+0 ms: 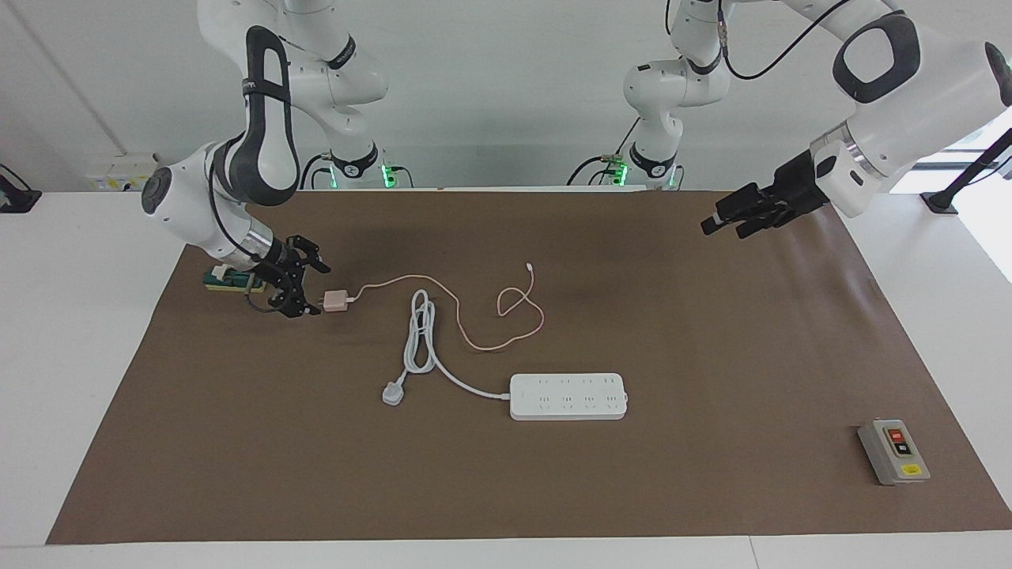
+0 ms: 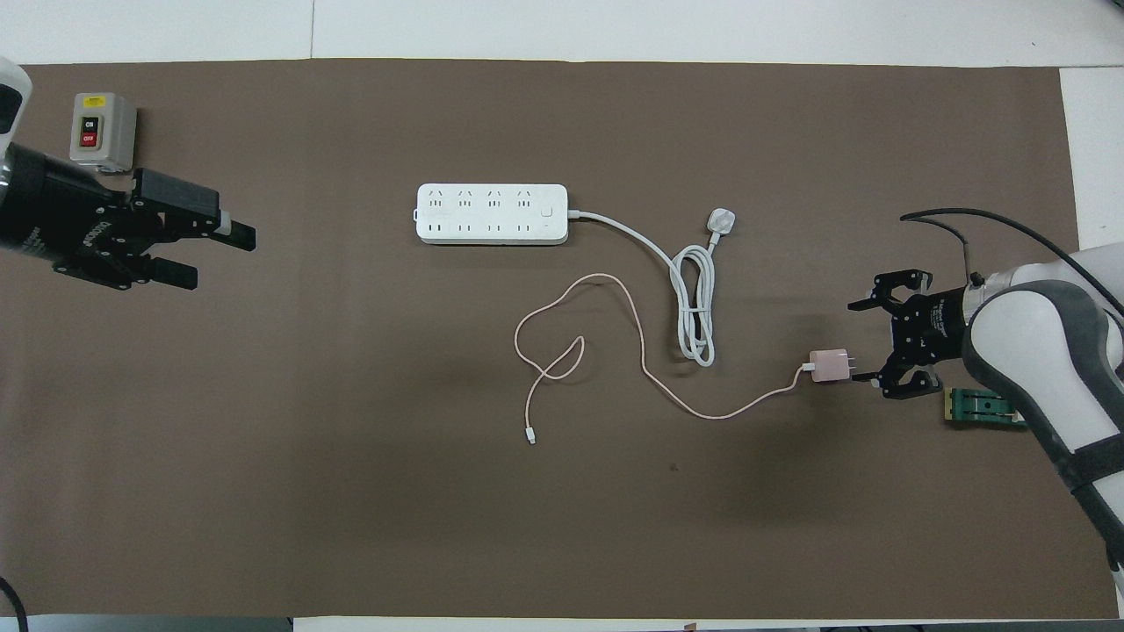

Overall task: Plug charger into power strip
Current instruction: 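Grasp the pink charger with the right gripper while the left gripper advances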

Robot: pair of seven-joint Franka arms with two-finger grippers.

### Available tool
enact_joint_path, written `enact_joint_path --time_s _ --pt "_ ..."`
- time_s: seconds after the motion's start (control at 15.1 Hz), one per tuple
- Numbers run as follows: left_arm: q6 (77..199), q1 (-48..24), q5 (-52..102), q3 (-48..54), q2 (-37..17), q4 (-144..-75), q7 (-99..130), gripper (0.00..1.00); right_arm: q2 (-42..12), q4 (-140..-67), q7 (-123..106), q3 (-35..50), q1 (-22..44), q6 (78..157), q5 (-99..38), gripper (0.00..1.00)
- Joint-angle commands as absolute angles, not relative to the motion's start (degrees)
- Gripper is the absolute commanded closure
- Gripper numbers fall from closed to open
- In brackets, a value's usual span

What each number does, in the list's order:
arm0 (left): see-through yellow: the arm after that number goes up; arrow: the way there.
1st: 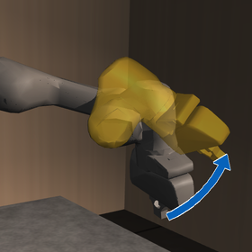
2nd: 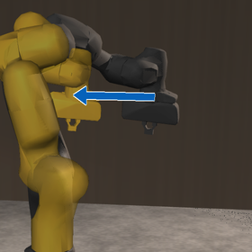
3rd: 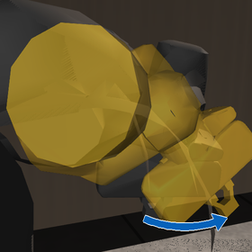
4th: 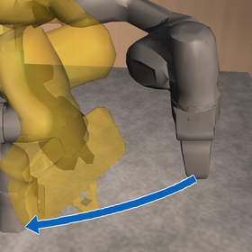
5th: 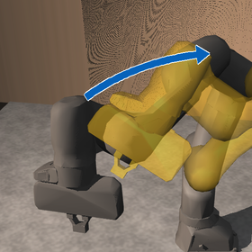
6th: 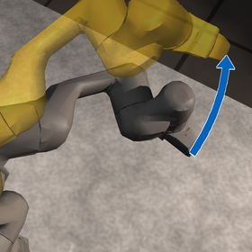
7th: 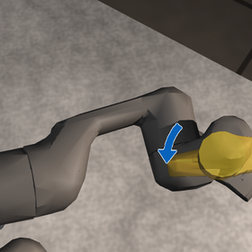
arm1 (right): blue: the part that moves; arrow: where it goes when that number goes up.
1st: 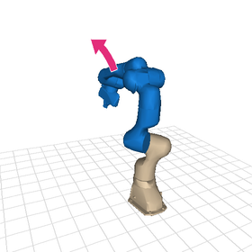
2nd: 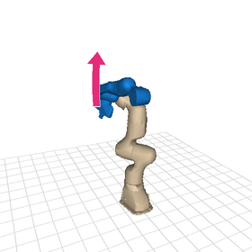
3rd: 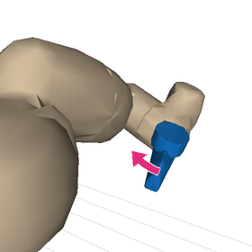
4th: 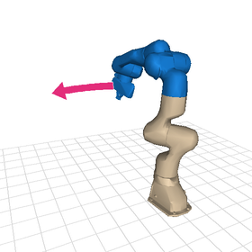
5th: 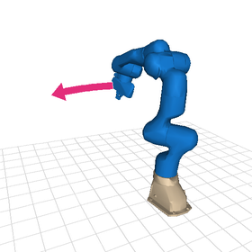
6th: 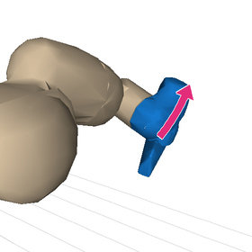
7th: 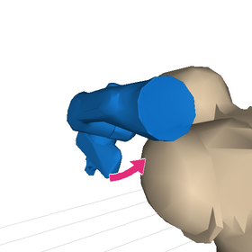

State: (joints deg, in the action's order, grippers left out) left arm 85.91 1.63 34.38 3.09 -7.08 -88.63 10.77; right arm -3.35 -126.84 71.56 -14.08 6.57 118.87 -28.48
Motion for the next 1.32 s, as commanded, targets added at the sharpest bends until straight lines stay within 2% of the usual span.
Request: enact_joint_path --time_s 0.0,0.33,0.6,0.93,1.06,1.26 --pt "87.3 0.0 44.3 2.9 -10.0 -88.1 10.2 0.00 -1.8 -130.1 67.4 -13.9 6.7 121.0 -33.7 0.00" --pt "88.8 0.5 63.0 2.9 -16.4 -92.0 -4.6 0.00 -4.7 -130.9 56.5 -13.9 5.9 121.7 -36.3 0.00" --pt "89.0 0.5 72.0 2.9 -16.5 -98.9 -16.1 0.00 -5.5 -131.0 52.4 -13.9 4.5 121.1 -40.3 0.00" --pt "91.0 -0.4 79.8 2.9 -13.4 -113.7 -29.7 0.00 -6.2 -131.6 51.7 -13.9 1.7 119.4 -43.1 0.00" --pt "91.1 -0.4 81.0 2.9 -12.7 -116.9 -33.0 0.00 -6.3 -131.8 51.5 -13.9 1.3 119.4 -43.8 0.00" --pt "90.7 -0.9 83.6 3.0 -13.2 -117.9 -37.1 0.00 -6.3 -131.9 51.5 -13.9 1.2 119.4 -44.2 0.00"
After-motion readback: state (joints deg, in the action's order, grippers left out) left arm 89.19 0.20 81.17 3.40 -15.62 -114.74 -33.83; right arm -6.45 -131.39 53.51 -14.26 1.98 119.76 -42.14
